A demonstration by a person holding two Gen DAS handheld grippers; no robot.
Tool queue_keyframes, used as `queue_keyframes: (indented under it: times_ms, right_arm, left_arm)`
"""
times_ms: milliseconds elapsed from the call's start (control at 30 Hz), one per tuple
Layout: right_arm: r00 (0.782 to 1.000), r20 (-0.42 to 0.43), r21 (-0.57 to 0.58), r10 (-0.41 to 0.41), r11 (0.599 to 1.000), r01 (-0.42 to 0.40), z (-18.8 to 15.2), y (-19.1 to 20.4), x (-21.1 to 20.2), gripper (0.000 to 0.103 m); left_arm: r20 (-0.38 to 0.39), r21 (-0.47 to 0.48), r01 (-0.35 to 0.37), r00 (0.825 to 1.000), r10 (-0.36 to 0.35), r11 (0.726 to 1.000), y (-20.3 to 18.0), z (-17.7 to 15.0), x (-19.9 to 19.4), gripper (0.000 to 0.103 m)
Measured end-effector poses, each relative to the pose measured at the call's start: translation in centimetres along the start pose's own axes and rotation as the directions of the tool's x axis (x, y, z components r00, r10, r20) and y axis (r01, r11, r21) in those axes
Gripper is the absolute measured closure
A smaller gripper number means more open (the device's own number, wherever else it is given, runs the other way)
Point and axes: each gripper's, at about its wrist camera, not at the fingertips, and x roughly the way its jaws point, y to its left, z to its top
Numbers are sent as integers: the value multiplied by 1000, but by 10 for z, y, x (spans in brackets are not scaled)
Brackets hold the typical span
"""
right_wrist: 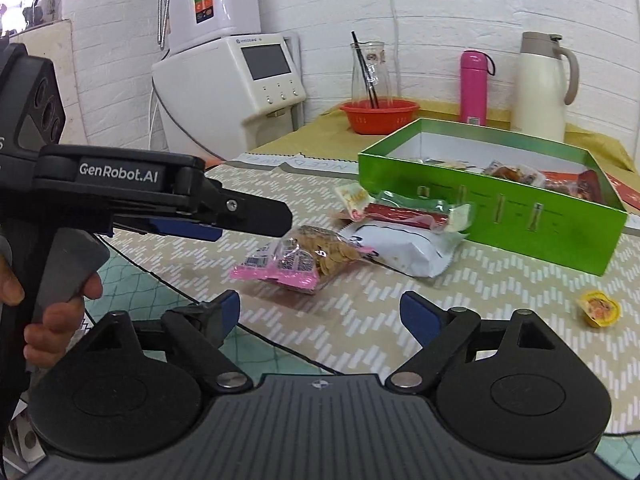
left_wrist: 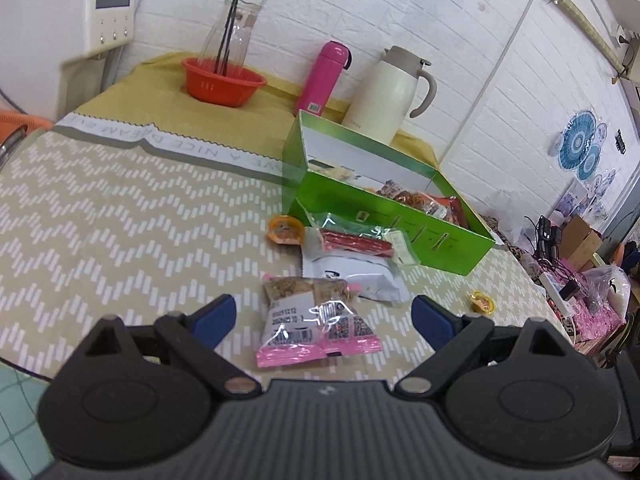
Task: Organize snacks
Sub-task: 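Grasp the pink-labeled clear nut bag with the left gripper, then carry the pink nut bag toward the green box with the left gripper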
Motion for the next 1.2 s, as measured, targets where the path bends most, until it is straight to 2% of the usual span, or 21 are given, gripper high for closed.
queue_keyframes:
  times_ms: [167,300,433,500,533,567,600,667,700,733,767,800,833,933,1200]
  right_arm:
    - [1000,-12,-8,7,1000,-7,8,8,21,0]
    - [1000,-16,-16,7,1000,-8,10,10,29,0]
    - [1000,-19,-21,-1,1000,1,9,10,34,0]
    - [1000,-24,-18,-1,1000,0,10,9,37,0]
    - [1000,-29,-14,3,1000,-4,10,9,39,0]
    - [999,-31,-9,9,1000,-9,10,9,39,1]
    - [999,-31,-8,12,1000,-12,9,9,39,2]
    - [1000,-29,-12,7,1000,-7,10,11,41,4]
    - [1000,-27,-10,9,1000,-9,10,10,41,7]
    - [1000,-26,-4,17,1000,-17,10,10,43,12]
    - [999,-30,3,36,999,-36,9,9,44,29]
    - [999,-33,8,31,1000,-30,9,9,43,38]
    - [999,-31,-1,15,1000,-15,9,10,41,41]
    - [1000,-20,2,15,1000,-15,6,10,33,44]
    - [998,57,6,-4,1000,3,11,6,-3,46]
  left_arm:
    - [-27,-6,42,999,-42,999,6,2,9,11]
    - [-55,1,35,998,-34,999,12,2,19,11]
    - [-72,-19,59,996,-60,998,18,2,23,14]
    - [-76,-14,67,995,-68,998,18,3,25,18]
    - [-81,-7,72,994,-72,997,16,4,26,27]
    - [-91,2,76,993,-76,997,15,4,28,42]
    - [-99,11,72,993,-70,997,14,5,30,44]
    - [-105,9,67,992,-66,998,16,5,34,39]
    - [-110,-4,71,991,-71,997,18,4,37,39]
    - [-112,-15,82,990,-83,997,19,4,38,48]
    - [-111,-19,83,990,-84,996,19,3,38,49]
    - [-106,-13,81,991,-82,997,17,2,36,51]
    - [-103,-5,81,991,-81,997,14,1,34,53]
    - [-93,31,69,993,-66,997,1,-2,27,55]
    - [-45,89,88,995,-85,992,-33,4,6,57]
